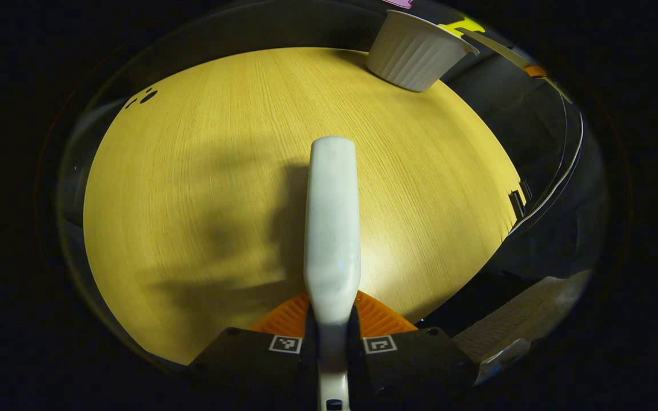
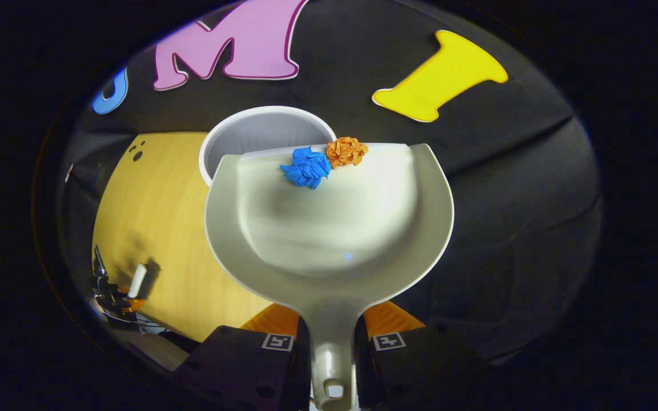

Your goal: Pick up the small broom and dustpan from the desktop, sweep the trash into the dustpan with the broom, and then empty the trash into the garbage bin.

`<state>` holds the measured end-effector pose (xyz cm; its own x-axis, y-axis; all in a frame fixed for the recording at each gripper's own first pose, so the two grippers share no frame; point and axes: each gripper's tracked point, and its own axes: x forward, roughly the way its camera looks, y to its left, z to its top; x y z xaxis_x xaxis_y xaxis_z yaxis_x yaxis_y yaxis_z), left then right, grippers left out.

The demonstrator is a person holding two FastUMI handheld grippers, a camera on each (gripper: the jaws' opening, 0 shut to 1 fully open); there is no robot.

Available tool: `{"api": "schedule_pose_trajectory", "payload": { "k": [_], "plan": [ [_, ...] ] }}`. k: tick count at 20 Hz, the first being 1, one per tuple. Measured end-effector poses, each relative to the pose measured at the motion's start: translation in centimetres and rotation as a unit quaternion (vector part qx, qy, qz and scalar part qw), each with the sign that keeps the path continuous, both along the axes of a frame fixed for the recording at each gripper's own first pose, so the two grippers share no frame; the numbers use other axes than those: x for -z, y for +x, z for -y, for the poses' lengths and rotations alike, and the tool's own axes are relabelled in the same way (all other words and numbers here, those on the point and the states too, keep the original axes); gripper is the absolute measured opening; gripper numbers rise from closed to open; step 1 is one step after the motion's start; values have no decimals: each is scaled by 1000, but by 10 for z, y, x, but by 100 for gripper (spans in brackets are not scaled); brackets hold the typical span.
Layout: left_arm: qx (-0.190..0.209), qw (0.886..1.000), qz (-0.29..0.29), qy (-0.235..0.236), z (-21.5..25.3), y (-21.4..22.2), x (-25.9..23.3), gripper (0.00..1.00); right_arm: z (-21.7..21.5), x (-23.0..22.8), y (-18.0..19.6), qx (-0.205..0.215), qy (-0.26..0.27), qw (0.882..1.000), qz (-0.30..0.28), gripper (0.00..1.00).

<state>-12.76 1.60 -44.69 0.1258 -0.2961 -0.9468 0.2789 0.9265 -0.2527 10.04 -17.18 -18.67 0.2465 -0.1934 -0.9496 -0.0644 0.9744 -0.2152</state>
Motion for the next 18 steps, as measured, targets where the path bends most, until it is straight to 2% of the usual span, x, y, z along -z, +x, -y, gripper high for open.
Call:
{"api": "schedule_pose_trajectory", "payload": {
  "k": [5, 9, 11, 12, 13, 14, 17, 18],
  "plan": [
    [-5, 1000, -2, 1, -5, 0, 3, 25, 10, 1, 27, -34, -50, 997, -48, 35],
    [-10, 1000, -2, 0, -5, -1, 4, 25, 11, -2, 25, -59, -66, 991, -98, 35],
    [-6, 1000, 0, 1, -6, 0, 5, 25, 10, -1, 24, -64, -69, 990, -101, 35],
    [-6, 1000, -1, 1, -6, 0, 5, 25, 10, -1, 24, -64, -70, 990, -99, 30],
    [-6, 1000, -2, 1, -7, 0, 5, 25, 10, -3, 24, -63, -69, 991, -98, 35],
    [-4, 1000, -1, 1, -6, 0, 6, 25, 9, -3, 24, -62, -67, 991, -96, 30],
    [0, 1000, 1, 1, -6, 0, 6, 25, 11, -3, 25, -56, -65, 992, -88, 40],
    [0, 1000, 2, 2, -5, 1, 7, 25, 12, -4, 25, -54, -65, 993, -85, 35]
  ]
}}
